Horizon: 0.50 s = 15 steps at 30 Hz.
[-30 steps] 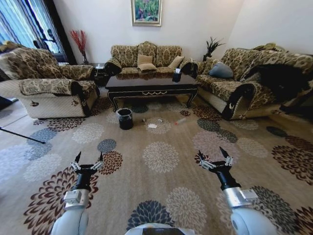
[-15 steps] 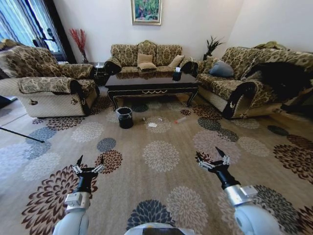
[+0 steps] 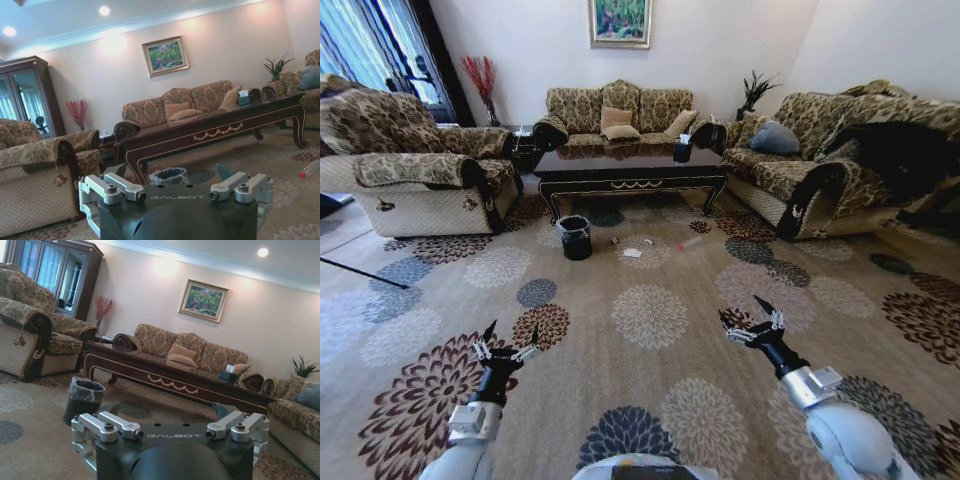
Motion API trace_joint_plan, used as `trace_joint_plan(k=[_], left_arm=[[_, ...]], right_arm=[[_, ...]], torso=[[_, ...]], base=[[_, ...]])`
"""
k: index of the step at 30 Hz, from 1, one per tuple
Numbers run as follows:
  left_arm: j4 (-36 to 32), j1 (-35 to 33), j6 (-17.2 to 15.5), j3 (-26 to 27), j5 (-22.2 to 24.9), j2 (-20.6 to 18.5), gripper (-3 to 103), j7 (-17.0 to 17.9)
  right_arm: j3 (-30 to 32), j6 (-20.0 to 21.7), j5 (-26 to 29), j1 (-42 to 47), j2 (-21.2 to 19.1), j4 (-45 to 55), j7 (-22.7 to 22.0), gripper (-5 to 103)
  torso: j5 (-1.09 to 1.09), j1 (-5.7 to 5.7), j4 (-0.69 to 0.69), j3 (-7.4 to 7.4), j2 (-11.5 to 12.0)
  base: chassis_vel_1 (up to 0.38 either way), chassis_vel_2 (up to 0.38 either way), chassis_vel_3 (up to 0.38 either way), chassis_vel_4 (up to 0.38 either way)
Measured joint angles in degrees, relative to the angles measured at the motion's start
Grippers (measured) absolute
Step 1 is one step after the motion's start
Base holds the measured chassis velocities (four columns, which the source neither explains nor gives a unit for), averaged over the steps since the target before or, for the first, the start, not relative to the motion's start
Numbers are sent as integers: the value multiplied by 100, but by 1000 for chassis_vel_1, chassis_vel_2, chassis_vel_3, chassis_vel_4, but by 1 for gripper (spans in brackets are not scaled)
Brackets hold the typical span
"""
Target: Move to the front of the table and pick up the trash from the floor, then place it into the trash bin.
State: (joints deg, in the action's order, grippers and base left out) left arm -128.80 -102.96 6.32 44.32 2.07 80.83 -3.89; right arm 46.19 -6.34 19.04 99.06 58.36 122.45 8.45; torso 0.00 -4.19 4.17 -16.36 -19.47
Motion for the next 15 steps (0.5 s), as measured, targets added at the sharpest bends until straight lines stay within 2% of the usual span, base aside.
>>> trace_joint_plan(k=[5,10,14,15], left_arm=[[-17,13,27,62,-76,22,100,-8],[-29,55,81,207,-79,211,100,-8],[-79,96,91,254,129,296,100,-8],[-121,115,91,251,398,311,100,-50]], right_arm=[[52,-7,83,-70,38,-62,-19,100],[153,73,167,-125,185,-58,-211,100],[158,202,403,-86,301,1,-361,100],[135,247,481,-68,346,33,-400,100]], torso=[[0,42,0,90,131],[0,80,-1,164,242],[0,105,0,226,329],[0,114,-1,249,362]], base=[[0,0,0,0],[0,0,0,0],[0,0,0,0],[0,0,0,0]])
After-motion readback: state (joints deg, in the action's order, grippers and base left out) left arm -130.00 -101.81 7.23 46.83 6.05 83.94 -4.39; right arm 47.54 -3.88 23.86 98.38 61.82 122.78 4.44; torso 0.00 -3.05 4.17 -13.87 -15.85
